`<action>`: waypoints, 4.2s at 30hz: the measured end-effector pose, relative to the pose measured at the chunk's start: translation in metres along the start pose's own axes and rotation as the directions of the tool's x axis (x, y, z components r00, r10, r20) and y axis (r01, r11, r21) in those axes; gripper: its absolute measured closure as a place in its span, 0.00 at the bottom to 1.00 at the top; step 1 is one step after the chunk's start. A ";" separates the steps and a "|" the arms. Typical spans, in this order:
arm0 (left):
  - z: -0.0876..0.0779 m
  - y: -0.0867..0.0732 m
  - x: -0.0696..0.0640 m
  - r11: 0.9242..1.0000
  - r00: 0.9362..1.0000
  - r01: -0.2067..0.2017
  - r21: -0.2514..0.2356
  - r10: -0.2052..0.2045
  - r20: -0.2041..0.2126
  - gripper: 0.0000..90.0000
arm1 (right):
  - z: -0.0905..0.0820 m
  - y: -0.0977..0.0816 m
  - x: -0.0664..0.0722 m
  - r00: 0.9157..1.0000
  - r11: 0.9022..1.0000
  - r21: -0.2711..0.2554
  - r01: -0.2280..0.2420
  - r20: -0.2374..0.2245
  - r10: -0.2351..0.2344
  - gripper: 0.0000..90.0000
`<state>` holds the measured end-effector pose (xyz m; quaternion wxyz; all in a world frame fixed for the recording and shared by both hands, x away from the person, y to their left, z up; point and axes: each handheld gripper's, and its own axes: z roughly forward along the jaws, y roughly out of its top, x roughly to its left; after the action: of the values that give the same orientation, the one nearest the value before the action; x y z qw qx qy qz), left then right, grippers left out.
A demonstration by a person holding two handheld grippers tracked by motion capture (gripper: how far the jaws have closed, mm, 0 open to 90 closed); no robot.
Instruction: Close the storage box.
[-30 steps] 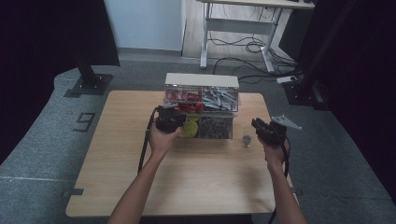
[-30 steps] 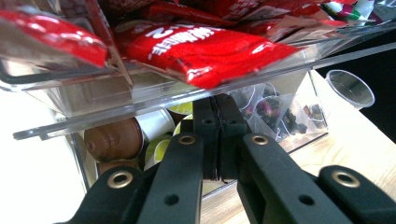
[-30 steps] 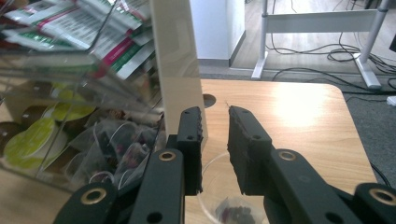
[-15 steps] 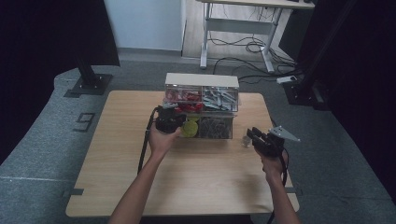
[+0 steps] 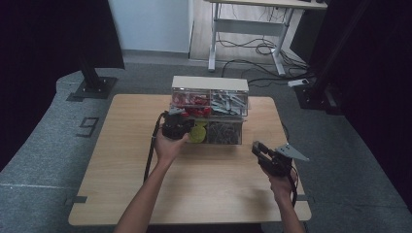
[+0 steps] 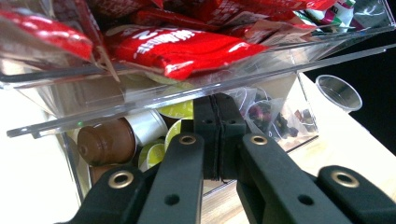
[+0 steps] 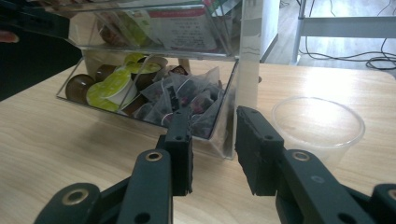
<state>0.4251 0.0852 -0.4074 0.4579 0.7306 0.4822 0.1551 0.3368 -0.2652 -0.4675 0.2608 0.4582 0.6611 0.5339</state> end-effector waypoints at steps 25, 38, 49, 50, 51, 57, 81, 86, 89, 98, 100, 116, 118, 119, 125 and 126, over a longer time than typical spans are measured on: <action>0.000 -0.007 -0.006 1.000 1.000 -0.010 -0.010 0.010 -0.022 1.00 | -0.008 -0.026 0.012 0.999 1.000 0.018 -0.011 -0.038 0.012 0.73; 0.002 -0.019 -0.004 1.000 1.000 0.005 -0.002 -0.005 -0.019 1.00 | -0.006 -0.031 0.012 0.999 0.999 0.033 -0.005 -0.044 0.006 0.73; 0.003 -0.028 -0.004 1.000 1.000 0.009 0.011 -0.009 -0.008 1.00 | -0.004 -0.037 0.008 0.999 0.999 0.050 -0.018 -0.039 0.020 0.73; 0.003 -0.028 -0.004 1.000 1.000 0.009 0.012 -0.009 -0.008 1.00 | -0.004 -0.037 0.008 0.999 0.998 0.051 -0.019 -0.039 0.021 0.73; 0.003 -0.029 -0.004 1.000 1.000 0.011 0.013 -0.011 -0.008 1.00 | -0.004 -0.037 0.008 0.999 0.998 0.052 -0.020 -0.040 0.022 0.73; 0.004 -0.035 -0.005 1.000 1.000 0.019 0.018 -0.019 -0.004 1.00 | -0.004 -0.038 0.009 0.999 0.998 0.055 -0.018 -0.043 0.020 0.72; 0.013 -0.065 0.000 0.997 0.999 0.040 0.060 -0.040 0.001 1.00 | -0.004 -0.041 0.006 0.999 0.998 0.065 -0.020 -0.031 0.022 0.70; 0.015 -0.069 0.001 0.997 0.999 0.043 0.067 -0.043 -0.001 1.00 | -0.004 -0.041 0.006 0.999 0.997 0.068 -0.020 -0.029 0.022 0.70; 0.016 -0.072 0.002 0.996 0.999 0.048 0.072 -0.049 0.001 1.00 | -0.004 -0.042 0.006 0.999 0.997 0.069 -0.024 -0.029 0.026 0.69; 0.024 -0.080 0.005 0.993 0.998 0.064 0.096 -0.064 0.006 1.00 | -0.003 -0.044 0.005 0.999 0.997 0.077 -0.021 -0.027 0.024 0.69; 0.025 -0.081 0.005 0.993 0.998 0.064 0.102 -0.065 0.009 1.00 | -0.003 -0.044 0.005 0.999 0.997 0.076 -0.023 -0.026 0.025 0.69; 0.026 -0.089 0.007 0.994 0.999 0.053 0.095 -0.054 0.007 0.97 | -0.002 -0.045 0.005 0.999 0.996 0.082 -0.022 -0.025 0.024 0.68; 0.026 -0.092 0.008 0.995 0.999 0.044 0.093 -0.045 0.006 0.94 | -0.002 -0.046 0.005 1.000 0.996 0.084 -0.019 -0.023 0.021 0.67; 0.026 -0.093 0.009 0.995 0.999 0.032 0.096 -0.032 0.008 0.92 | -0.002 -0.046 0.005 1.000 0.996 0.085 -0.017 -0.019 0.018 0.66; 0.021 -0.098 0.010 0.996 1.000 0.002 0.086 -0.005 0.029 0.77 | 0.000 -0.048 0.004 0.999 0.995 0.090 -0.032 -0.024 0.034 0.63; 0.019 -0.100 0.009 0.996 1.000 -0.005 0.084 0.002 0.031 0.74 | 0.000 -0.048 0.004 0.999 0.995 0.094 -0.033 -0.027 0.036 0.63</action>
<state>0.3867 0.0945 -0.5013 0.4339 0.7524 0.4799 0.1239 0.3196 -0.2621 -0.5123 0.2202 0.4734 0.6810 0.5134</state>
